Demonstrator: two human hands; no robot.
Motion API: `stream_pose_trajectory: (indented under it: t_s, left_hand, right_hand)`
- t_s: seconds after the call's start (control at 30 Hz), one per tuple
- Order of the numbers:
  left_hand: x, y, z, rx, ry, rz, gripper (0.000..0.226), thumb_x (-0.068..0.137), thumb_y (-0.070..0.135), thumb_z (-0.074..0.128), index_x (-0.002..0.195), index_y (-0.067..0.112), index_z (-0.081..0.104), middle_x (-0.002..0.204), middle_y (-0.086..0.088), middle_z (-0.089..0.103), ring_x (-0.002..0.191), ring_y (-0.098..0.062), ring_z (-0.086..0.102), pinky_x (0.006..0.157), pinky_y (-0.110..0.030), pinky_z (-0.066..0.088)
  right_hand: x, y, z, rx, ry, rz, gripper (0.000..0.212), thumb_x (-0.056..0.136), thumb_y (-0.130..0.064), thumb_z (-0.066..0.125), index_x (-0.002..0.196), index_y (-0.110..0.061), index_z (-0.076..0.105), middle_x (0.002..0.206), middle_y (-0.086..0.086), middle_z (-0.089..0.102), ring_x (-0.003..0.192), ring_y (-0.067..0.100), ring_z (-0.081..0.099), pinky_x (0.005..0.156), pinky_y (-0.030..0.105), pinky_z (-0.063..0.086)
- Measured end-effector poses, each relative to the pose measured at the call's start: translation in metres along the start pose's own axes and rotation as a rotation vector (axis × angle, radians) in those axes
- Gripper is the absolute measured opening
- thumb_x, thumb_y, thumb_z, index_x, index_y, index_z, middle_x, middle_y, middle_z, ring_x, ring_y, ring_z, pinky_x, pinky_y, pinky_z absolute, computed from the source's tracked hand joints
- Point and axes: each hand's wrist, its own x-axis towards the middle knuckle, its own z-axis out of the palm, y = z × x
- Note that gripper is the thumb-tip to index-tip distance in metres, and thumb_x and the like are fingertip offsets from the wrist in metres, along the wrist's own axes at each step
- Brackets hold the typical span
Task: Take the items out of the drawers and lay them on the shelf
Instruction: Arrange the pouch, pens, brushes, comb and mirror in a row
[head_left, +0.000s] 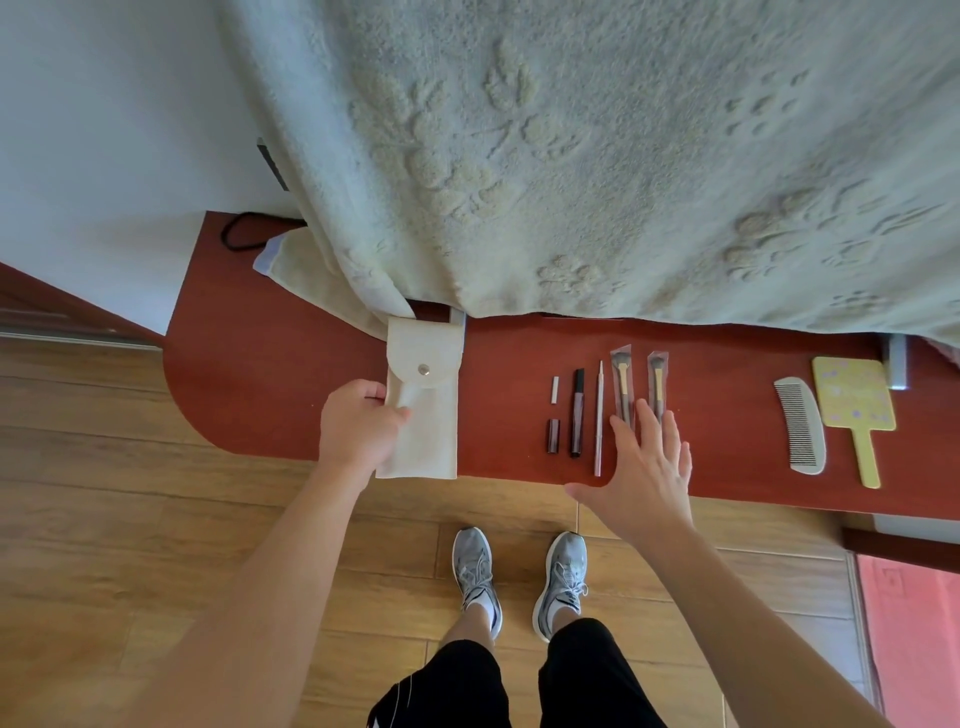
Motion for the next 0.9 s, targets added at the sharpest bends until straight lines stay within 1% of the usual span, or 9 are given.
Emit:
stream_pose_trajectory:
  t_s: [0.1,0.23,0.33,0.43,0.6,0.7,0.8,0.83,0.9]
  left_hand:
    - [-0.007,0.004,0.003,-0.077,-0.047,-0.015,0.01,0.084,0.006,0.069,0.09,0.014,0.068,0.09,-0.001,0.071,0.084,-0.02,0.069,0.064,-0.033,0.052]
    - [-0.016,0.016,0.016,-0.125,-0.091,-0.007,0.011,0.083,0.005,0.07,0.09,0.014,0.067,0.089,-0.002,0.072,0.083,-0.02,0.069,0.067,-0.036,0.055]
    - [-0.019,0.025,0.031,-0.111,-0.116,0.005,0.012,0.083,0.007,0.071,0.089,0.016,0.067,0.088,-0.001,0.072,0.083,-0.019,0.07,0.073,-0.04,0.058]
    - [-0.02,0.032,0.043,-0.089,-0.12,0.013,0.013,0.083,0.008,0.072,0.09,0.018,0.067,0.087,0.002,0.072,0.082,-0.017,0.07,0.076,-0.04,0.059]
    - [-0.021,0.033,0.054,-0.068,-0.117,0.012,0.014,0.083,0.007,0.072,0.088,0.018,0.066,0.084,0.001,0.072,0.079,-0.017,0.07,0.072,-0.039,0.059]
    - [-0.023,0.032,0.056,-0.067,-0.114,0.01,0.014,0.083,0.007,0.072,0.09,0.017,0.064,0.085,0.001,0.072,0.079,-0.017,0.07,0.069,-0.037,0.058]
    - [-0.022,0.03,0.058,-0.036,-0.112,0.037,0.015,0.082,0.009,0.074,0.092,0.016,0.065,0.083,0.002,0.072,0.078,-0.016,0.07,0.069,-0.036,0.058]
    - [-0.022,0.03,0.058,-0.018,-0.108,0.053,0.015,0.081,0.01,0.075,0.092,0.016,0.066,0.083,0.003,0.072,0.078,-0.015,0.07,0.069,-0.035,0.058]
    - [-0.023,0.03,0.059,0.027,-0.097,0.084,0.016,0.081,0.012,0.076,0.093,0.018,0.066,0.082,0.006,0.072,0.076,-0.01,0.069,0.064,-0.027,0.054]
  right_hand:
    - [0.0,0.0,0.0,-0.012,0.004,-0.009,0.108,0.069,-0.074,0.066,0.153,-0.024,0.019,0.163,-0.001,-0.004,0.149,0.028,-0.016,0.121,0.052,0.003]
    - [0.001,0.001,-0.001,-0.013,-0.006,-0.016,0.109,0.07,-0.074,0.065,0.154,-0.023,0.017,0.163,-0.001,-0.005,0.149,0.028,-0.017,0.12,0.052,0.002]
    - [0.001,0.001,-0.001,-0.001,-0.003,-0.023,0.109,0.07,-0.073,0.065,0.154,-0.022,0.017,0.163,-0.001,-0.003,0.149,0.028,-0.016,0.12,0.051,0.001]
    - [0.002,0.002,-0.001,-0.001,-0.003,-0.032,0.108,0.071,-0.073,0.065,0.154,-0.022,0.017,0.163,-0.002,-0.003,0.149,0.027,-0.016,0.12,0.051,0.001]
    - [0.002,0.004,0.001,0.016,0.008,-0.04,0.107,0.071,-0.073,0.064,0.153,-0.023,0.017,0.163,-0.002,-0.002,0.149,0.027,-0.017,0.12,0.051,0.0]
    - [0.002,0.004,0.001,0.014,0.01,-0.048,0.106,0.072,-0.073,0.063,0.153,-0.023,0.016,0.163,-0.001,-0.001,0.148,0.026,-0.017,0.121,0.051,0.0]
    - [0.003,0.004,0.001,0.017,0.02,-0.057,0.106,0.072,-0.073,0.063,0.153,-0.022,0.017,0.163,0.0,0.0,0.148,0.027,-0.017,0.12,0.05,-0.002]
    - [0.003,0.004,0.001,0.014,0.021,-0.059,0.106,0.072,-0.073,0.063,0.153,-0.021,0.017,0.163,0.001,0.0,0.148,0.027,-0.017,0.12,0.05,-0.002]
    - [0.002,0.004,0.002,0.012,0.022,-0.061,0.106,0.072,-0.072,0.063,0.153,-0.021,0.017,0.163,0.002,0.002,0.148,0.027,-0.017,0.12,0.049,-0.002]
